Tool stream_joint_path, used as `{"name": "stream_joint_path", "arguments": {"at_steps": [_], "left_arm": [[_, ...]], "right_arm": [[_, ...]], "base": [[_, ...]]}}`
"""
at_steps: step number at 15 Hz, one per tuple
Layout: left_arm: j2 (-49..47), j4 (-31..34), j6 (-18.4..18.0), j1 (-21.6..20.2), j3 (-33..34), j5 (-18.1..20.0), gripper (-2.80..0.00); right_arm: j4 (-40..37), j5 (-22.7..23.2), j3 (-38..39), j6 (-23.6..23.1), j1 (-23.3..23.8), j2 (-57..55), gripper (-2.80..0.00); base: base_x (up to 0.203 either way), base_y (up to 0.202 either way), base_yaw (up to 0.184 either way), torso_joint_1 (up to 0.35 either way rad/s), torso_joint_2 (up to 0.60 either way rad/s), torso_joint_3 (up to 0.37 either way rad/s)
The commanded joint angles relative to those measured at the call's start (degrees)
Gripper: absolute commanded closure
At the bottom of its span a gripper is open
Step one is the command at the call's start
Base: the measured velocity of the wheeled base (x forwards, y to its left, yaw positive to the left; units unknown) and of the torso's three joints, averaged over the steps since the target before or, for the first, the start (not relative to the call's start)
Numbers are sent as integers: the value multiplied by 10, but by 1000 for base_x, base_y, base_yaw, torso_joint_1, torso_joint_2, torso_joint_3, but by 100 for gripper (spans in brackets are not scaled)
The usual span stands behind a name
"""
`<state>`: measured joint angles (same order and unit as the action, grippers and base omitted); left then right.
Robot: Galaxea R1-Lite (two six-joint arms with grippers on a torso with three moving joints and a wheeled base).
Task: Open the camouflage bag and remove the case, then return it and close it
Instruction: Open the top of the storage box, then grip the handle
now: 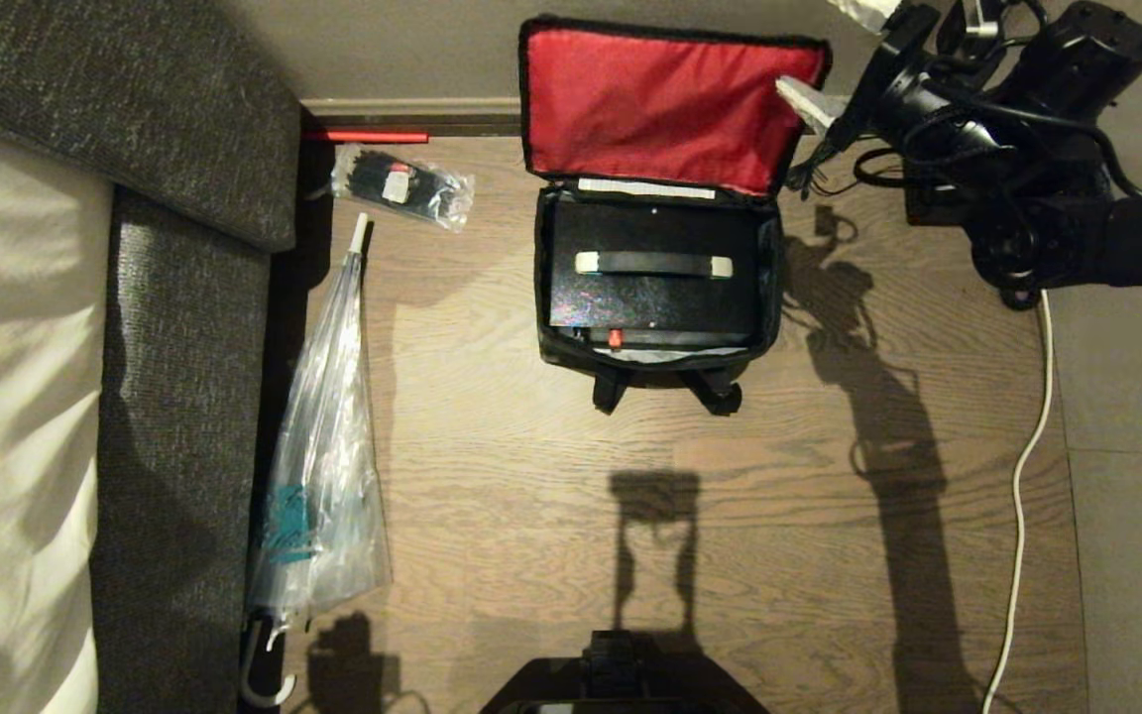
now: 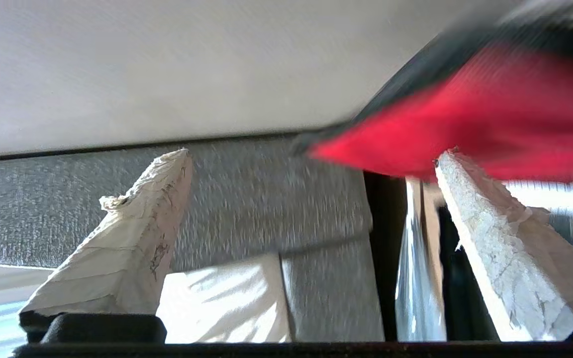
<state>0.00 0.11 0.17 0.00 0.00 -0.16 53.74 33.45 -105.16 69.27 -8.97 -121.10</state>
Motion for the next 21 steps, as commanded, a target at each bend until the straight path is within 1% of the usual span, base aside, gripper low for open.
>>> {"name": "stream_joint_path", "arguments": {"at_steps": [1, 2, 4, 7, 10, 12, 14, 15, 16, 19, 21], "left_arm": [[0, 0, 0, 0, 1, 0, 0], [0, 0, 0, 0, 0, 0, 0], [0, 0, 0, 0, 1, 0, 0], [0, 0, 0, 0, 0, 0, 0], [0, 0, 0, 0, 1, 0, 0], [0, 0, 0, 0, 1, 0, 0], [0, 0, 0, 0, 1, 0, 0], [0, 0, 0, 0, 1, 0, 0], [0, 0, 1, 0, 1, 0, 0], [0, 0, 0, 0, 0, 0, 0], [0, 0, 0, 0, 0, 0, 0]], "right_arm": [[17, 1, -19, -9, 4, -22, -280], [25, -1, -18, -25, 4, -28, -280], [8, -1, -11, -61, 5, -29, -280], [-10, -3, 30, -91, 5, -15, -280], [-30, -4, 124, -145, 5, 19, -280], [-52, -13, 205, -179, 0, 51, -280], [-61, -22, 281, -193, -7, 87, -280], [-66, -24, 310, -199, -12, 109, 0], [-82, -25, 332, -208, -17, 130, 0], [-133, -27, 412, -256, -42, 187, 0], [-148, -28, 459, -269, -52, 226, 0]], "base": [[0, 0, 0, 0, 0, 0], [0, 0, 0, 0, 0, 0], [0, 0, 0, 0, 0, 0], [0, 0, 0, 0, 0, 0], [0, 0, 0, 0, 0, 0], [0, 0, 0, 0, 0, 0], [0, 0, 0, 0, 0, 0], [0, 0, 0, 0, 0, 0], [0, 0, 0, 0, 0, 0], [0, 0, 0, 0, 0, 0], [0, 0, 0, 0, 0, 0]]}}
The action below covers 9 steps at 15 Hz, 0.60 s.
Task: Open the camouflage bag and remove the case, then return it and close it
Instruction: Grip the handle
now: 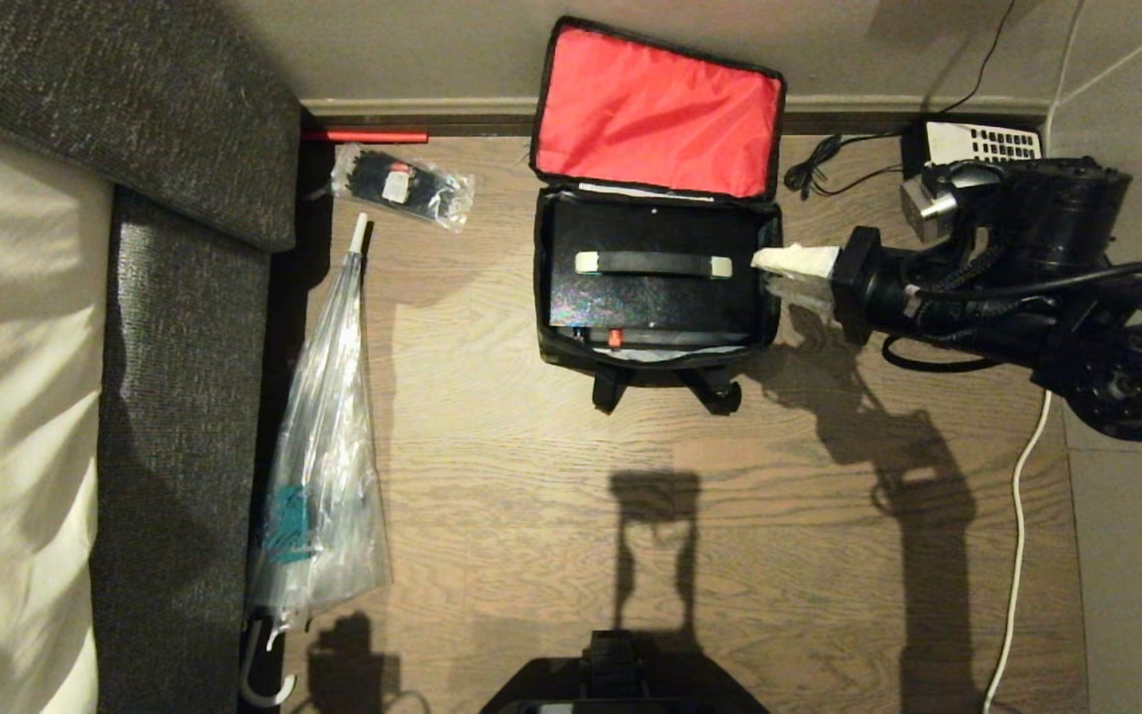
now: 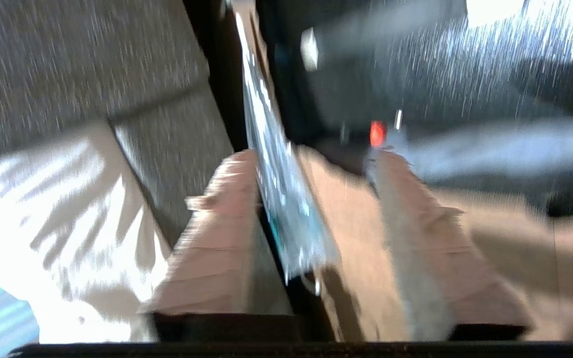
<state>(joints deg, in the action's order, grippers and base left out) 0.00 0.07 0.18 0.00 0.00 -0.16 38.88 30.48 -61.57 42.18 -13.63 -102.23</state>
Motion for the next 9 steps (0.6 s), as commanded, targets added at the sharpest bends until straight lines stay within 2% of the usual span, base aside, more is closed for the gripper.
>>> {"name": "stream_joint_path", "arguments": {"at_steps": [1, 5, 9], "left_arm": [[0, 0, 0, 0, 1, 0, 0], [0, 0, 0, 0, 0, 0, 0], [0, 0, 0, 0, 1, 0, 0]], "right_arm": [[-13, -3, 44, -6, -9, 57, 0], [-76, -66, 161, -114, -17, 173, 0], [-98, -193, 335, -310, -21, 326, 0]], "base": [[0, 0, 0, 0, 0, 0], [0, 0, 0, 0, 0, 0], [0, 0, 0, 0, 0, 0]]}}
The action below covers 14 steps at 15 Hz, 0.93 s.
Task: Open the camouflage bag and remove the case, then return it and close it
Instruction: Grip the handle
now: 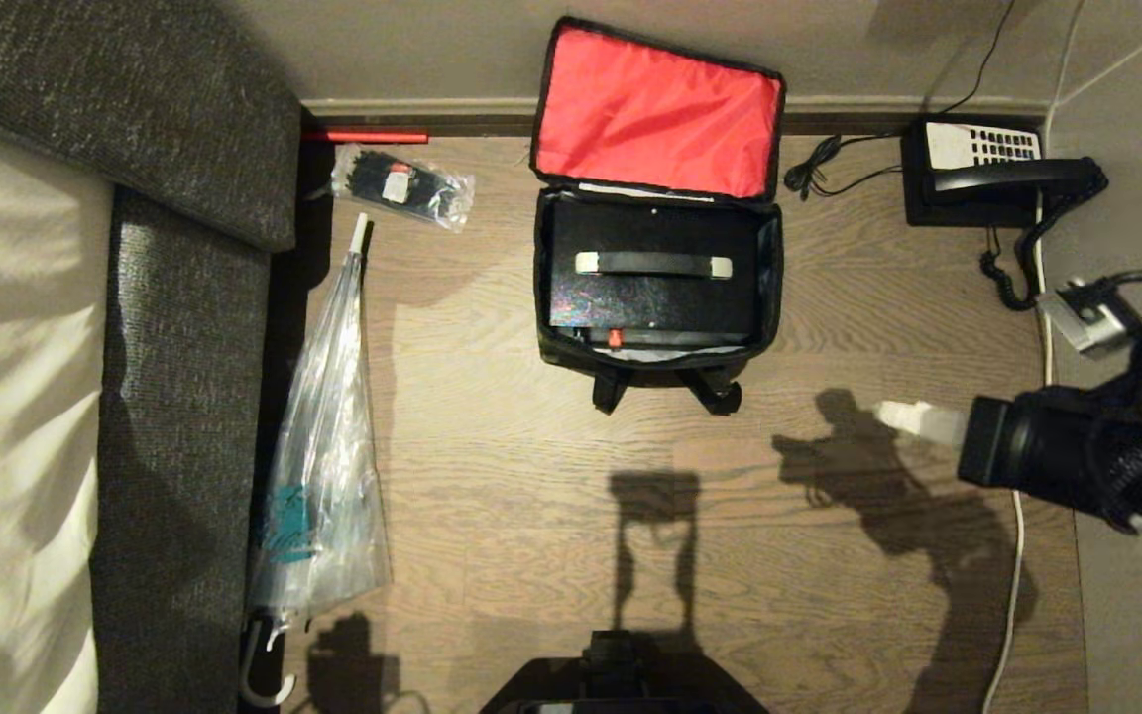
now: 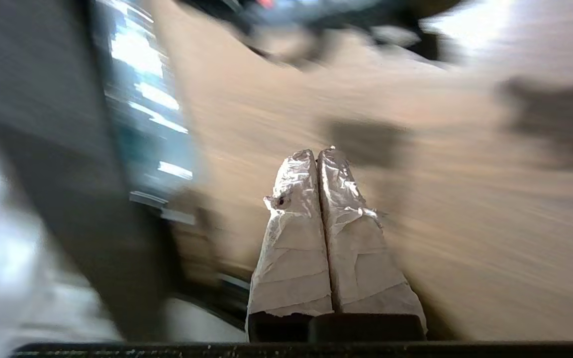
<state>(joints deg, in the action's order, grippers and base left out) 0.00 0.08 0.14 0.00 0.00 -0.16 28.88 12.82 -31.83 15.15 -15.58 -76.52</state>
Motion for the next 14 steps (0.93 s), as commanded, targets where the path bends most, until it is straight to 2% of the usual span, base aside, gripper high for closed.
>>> {"name": "stream_joint_path", "arguments": {"at_steps": [1, 2, 4, 8, 11, 14], "left_arm": [[0, 0, 0, 0, 1, 0, 0], [0, 0, 1, 0, 0, 0, 0], [0, 0, 0, 0, 1, 0, 0], [0, 0, 0, 0, 0, 0, 0], [0, 0, 0, 0, 1, 0, 0], [0, 0, 0, 0, 0, 0, 0]], "right_arm": [[-22, -49, 59, -80, -5, 109, 0], [-57, -82, 66, -116, -8, 138, 0], [-105, -139, 73, -240, -12, 183, 0], [-143, -171, 74, -441, -23, 207, 0], [-129, -186, 62, -484, -62, 159, 0], [-91, -191, 34, -576, -108, 68, 0]], "base": [[0, 0, 0, 0, 0, 0], [0, 0, 0, 0, 0, 0], [0, 0, 0, 0, 0, 0], [0, 0, 0, 0, 0, 0], [0, 0, 0, 0, 0, 0], [0, 0, 0, 0, 0, 0]]}}
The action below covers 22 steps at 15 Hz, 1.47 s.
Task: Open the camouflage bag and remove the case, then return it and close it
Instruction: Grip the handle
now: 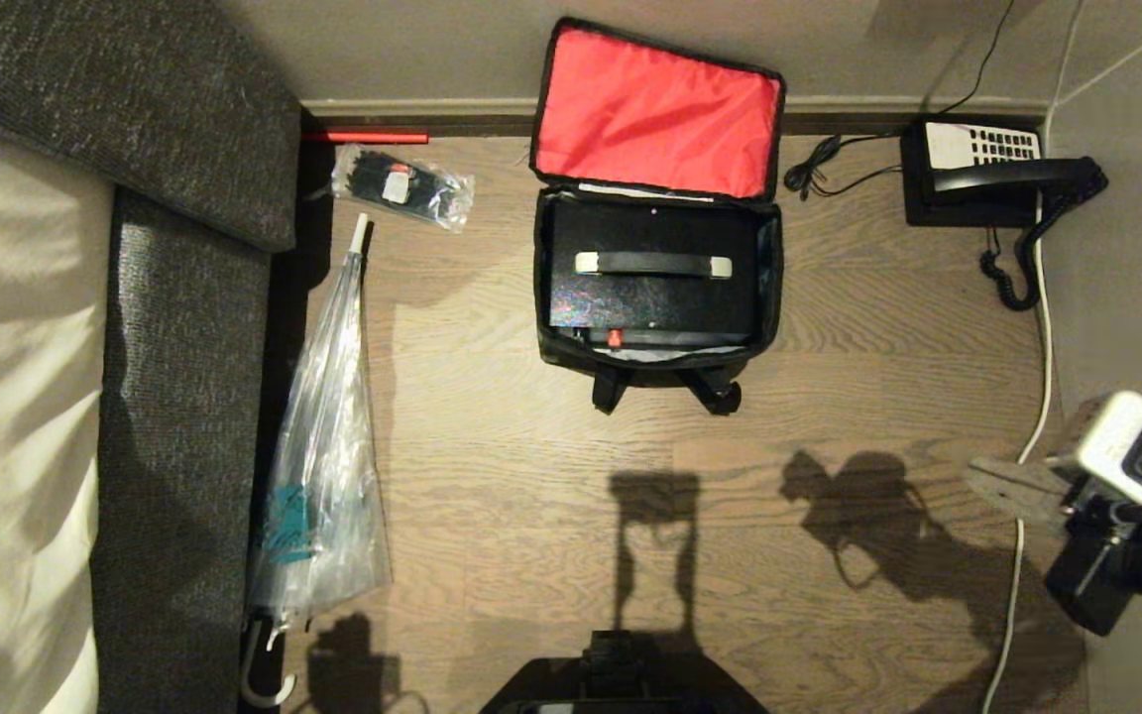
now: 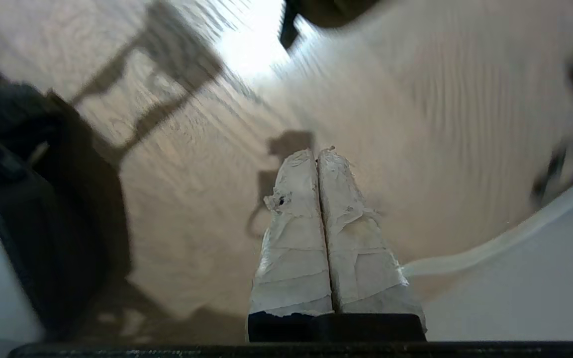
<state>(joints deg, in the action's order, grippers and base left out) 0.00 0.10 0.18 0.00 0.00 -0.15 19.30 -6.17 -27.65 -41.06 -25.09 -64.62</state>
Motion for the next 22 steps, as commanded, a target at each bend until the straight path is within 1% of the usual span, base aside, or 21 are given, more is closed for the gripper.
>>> {"name": "stream_joint_path", "arguments": {"at_steps": [1, 3, 4, 6, 8, 10, 11, 12, 13, 14, 15, 17, 18, 19, 20, 21, 22], "left_arm": [[0, 0, 0, 0, 1, 0, 0], [0, 0, 0, 0, 1, 0, 0], [0, 0, 0, 0, 1, 0, 0], [0, 0, 0, 0, 1, 0, 0], [1, 0, 0, 0, 0, 0, 0], [1, 0, 0, 0, 1, 0, 0], [1, 0, 1, 0, 1, 0, 0], [1, 0, 0, 0, 1, 0, 0], [1, 0, 0, 0, 1, 0, 0], [1, 0, 0, 0, 0, 0, 0], [1, 0, 0, 0, 0, 0, 0], [1, 0, 0, 0, 1, 0, 0], [1, 0, 0, 0, 1, 0, 0], [1, 0, 0, 0, 1, 0, 0], [1, 0, 1, 0, 1, 0, 0], [1, 0, 0, 0, 0, 0, 0], [1, 0, 0, 0, 0, 0, 0]], "right_arm": [[23, -1, -17, -32, -31, -89, 0], [73, -14, -38, -68, -65, -167, 0], [113, -21, -48, -86, -76, -212, -280], [210, -35, -68, -122, -93, -306, -280], [328, -73, -95, -191, -109, -391, -280], [473, -88, -112, -261, -120, -463, -280], [542, -82, -118, -303, -123, -486, -280], [587, -51, -120, -337, -123, -499, -280], [597, -24, -126, -352, -117, -502, -280], [600, -21, -145, -373, -111, -503, -280], [609, -19, -160, -406, -107, -507, -280], [659, -30, -185, -458, -105, -531, -280], [677, -35, -189, -501, -105, -537, -280], [681, -49, -192, -543, -104, -539, -280], [683, -82, -194, -582, -102, -536, -280], [683, -115, -200, -607, -100, -533, -280], [681, -155, -210, -614, -102, -534, -280]], "base": [[0, 0, 0, 0, 0, 0], [0, 0, 0, 0, 0, 0], [0, 0, 0, 0, 0, 0], [0, 0, 0, 0, 0, 0], [0, 0, 0, 0, 0, 0], [0, 0, 0, 0, 0, 0], [0, 0, 0, 0, 0, 0], [0, 0, 0, 0, 0, 0], [0, 0, 0, 0, 0, 0], [0, 0, 0, 0, 0, 0], [0, 0, 0, 0, 0, 0], [0, 0, 0, 0, 0, 0], [0, 0, 0, 0, 0, 0], [0, 0, 0, 0, 0, 0], [0, 0, 0, 0, 0, 0], [0, 0, 0, 0, 0, 0], [0, 0, 0, 0, 0, 0]]}}
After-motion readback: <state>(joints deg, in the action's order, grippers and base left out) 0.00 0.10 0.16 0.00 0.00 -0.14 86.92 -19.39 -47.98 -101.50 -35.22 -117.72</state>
